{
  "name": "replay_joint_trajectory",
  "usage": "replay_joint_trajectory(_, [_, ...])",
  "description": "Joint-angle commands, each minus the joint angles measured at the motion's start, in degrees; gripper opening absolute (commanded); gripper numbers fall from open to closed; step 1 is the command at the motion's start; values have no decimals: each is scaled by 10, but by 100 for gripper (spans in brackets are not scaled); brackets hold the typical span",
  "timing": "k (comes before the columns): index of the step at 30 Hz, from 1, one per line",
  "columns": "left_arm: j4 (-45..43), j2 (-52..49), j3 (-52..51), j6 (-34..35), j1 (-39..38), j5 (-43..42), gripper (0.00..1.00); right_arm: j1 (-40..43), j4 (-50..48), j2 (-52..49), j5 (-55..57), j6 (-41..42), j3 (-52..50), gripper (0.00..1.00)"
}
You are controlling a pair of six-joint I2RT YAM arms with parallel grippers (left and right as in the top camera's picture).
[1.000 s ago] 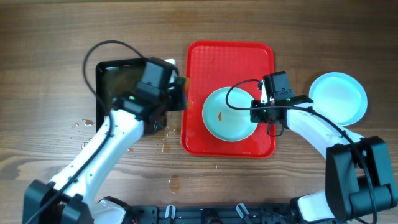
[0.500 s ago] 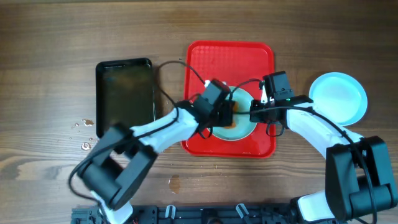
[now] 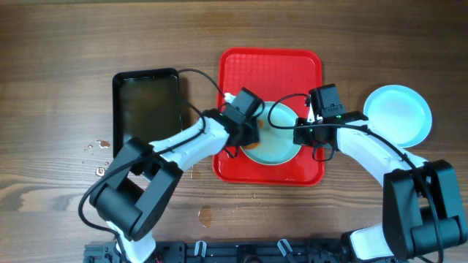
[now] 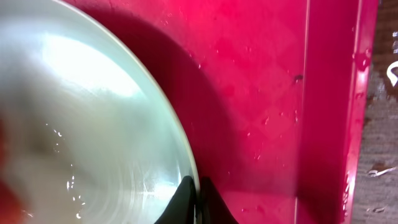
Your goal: Clean dirty plates on tray and stack at the side
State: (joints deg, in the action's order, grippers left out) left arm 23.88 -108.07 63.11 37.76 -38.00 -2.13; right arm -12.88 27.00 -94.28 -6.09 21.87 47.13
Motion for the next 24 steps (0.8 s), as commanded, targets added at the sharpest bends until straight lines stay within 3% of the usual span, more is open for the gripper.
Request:
replay_joint_trajectory(1, [56,-14,18,-52,15,156,4,-1,25,-9,21,28,-9,4])
replay_joint_trajectory(4, [110,-14,67,-65,11,196,4,-1,31,-9,35,38,-9,4])
replay_joint_trajectory(10, [192,-6,140,-64,12,196,4,-1,33,-9,35,38,-9,4])
replay_joint_trajectory(16, [252,82,150,-65,24,196,4,-1,28,-9,35,20,-9,4])
replay_joint_trajectory(21, [343,158,149,-91,95,202,4,-1,26,-9,35,-15,-9,4])
replay_joint_trajectory(24, [388,163,138,-91,189,208,4,-1,17,-9,35,-43,-9,4])
